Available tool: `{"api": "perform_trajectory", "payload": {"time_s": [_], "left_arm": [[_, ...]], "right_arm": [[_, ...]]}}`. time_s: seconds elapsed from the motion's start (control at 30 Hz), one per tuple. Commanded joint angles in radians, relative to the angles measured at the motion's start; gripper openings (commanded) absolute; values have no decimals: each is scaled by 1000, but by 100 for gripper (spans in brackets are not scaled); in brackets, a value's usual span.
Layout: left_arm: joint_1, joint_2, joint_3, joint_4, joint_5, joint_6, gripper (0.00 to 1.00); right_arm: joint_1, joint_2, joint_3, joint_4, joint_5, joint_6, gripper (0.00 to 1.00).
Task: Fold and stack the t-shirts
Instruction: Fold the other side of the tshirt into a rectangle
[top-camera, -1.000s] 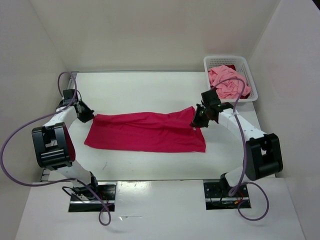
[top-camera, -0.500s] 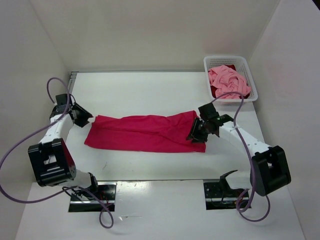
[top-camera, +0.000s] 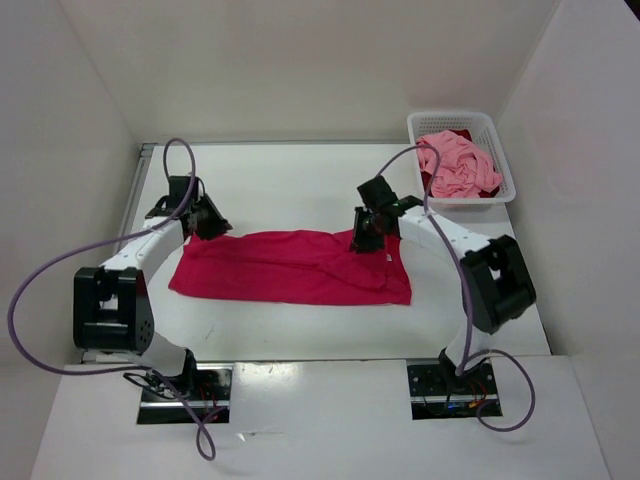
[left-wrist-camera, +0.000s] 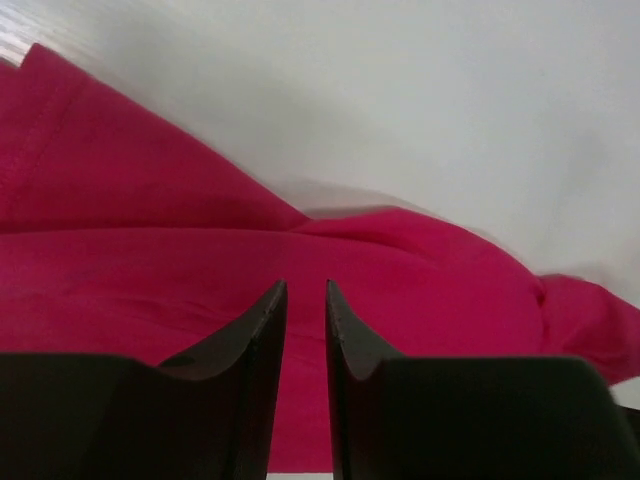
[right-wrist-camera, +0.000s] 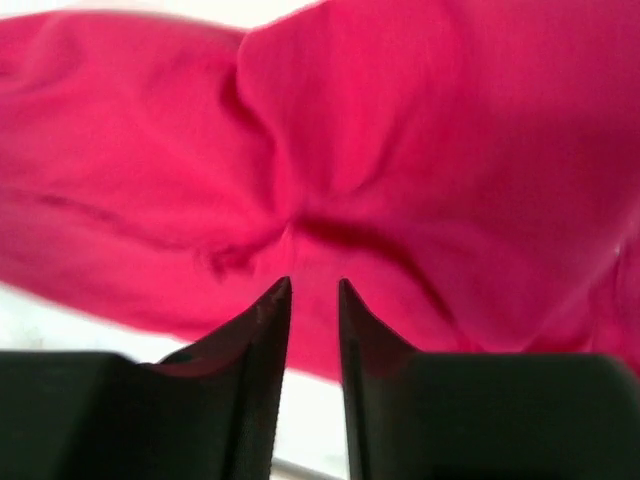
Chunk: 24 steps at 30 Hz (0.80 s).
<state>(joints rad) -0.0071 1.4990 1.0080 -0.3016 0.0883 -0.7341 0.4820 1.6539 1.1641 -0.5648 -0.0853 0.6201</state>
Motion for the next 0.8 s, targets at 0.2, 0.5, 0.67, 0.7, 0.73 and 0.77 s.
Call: {"api": "perform_trajectory", "payload": {"time_s": [0.2,0.5,0.67,0.7,0.73,0.77], "left_arm": [[102,107,-100,58,-15,30,27],[174,125,-146,58,-5,30,30],[220,125,-146,58,13,21,30],[220,125,-146,67,22,21,30],[220,135,-146,67,22,12,30],[220,135,-135,67,33,12,31]], "right_arm": [[76,176,138,37,110,-86,45],[118,199,138,17,139,-86,31],[152,129,91,-32,139,-86,16],[167,110,63,-44,128,-86,14],[167,92,48,-44,112,-86,14],[178,61,17,-56,92,-86,13]]}}
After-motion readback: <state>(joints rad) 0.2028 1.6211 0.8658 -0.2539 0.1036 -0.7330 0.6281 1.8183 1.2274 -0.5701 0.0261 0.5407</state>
